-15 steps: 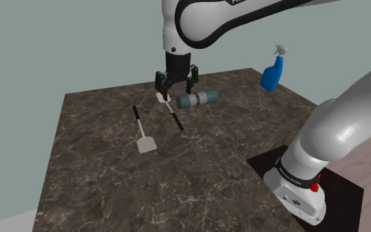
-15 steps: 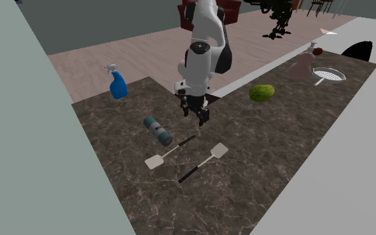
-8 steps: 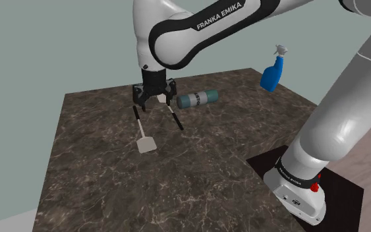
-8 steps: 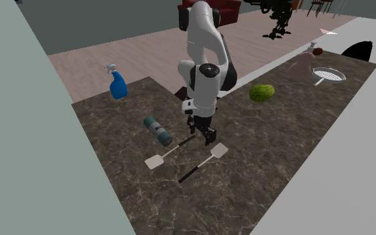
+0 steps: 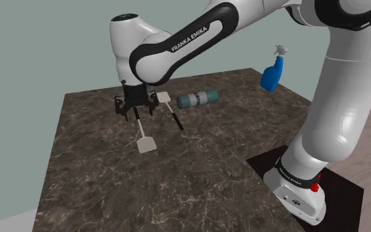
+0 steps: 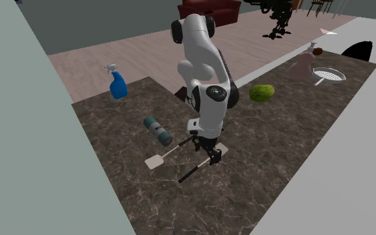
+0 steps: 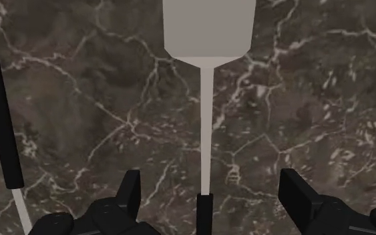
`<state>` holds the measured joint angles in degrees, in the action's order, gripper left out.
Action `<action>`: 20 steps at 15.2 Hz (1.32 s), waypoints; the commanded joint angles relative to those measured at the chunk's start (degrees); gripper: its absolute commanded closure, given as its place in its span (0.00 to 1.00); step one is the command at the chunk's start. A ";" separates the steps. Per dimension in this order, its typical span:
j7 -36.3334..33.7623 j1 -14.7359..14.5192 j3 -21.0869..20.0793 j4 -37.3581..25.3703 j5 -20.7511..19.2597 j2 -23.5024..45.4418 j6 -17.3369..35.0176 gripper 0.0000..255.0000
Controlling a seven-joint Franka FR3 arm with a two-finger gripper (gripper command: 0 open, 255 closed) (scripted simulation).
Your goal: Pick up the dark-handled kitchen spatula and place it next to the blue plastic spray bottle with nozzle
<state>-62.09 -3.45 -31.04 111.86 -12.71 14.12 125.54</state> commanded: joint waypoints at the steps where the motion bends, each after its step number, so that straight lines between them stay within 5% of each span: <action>1: -0.65 -0.26 0.28 0.21 -0.81 1.09 1.16 0.00; 13: -1.73 -0.69 0.95 1.23 -2.48 3.21 3.94 0.00; 14: -1.73 -0.69 0.95 1.23 -2.48 3.21 3.94 1.00; 20: -1.73 -0.69 0.95 1.23 -2.48 3.21 3.94 1.00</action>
<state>-63.81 -4.14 -30.09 113.09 -15.18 17.33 129.48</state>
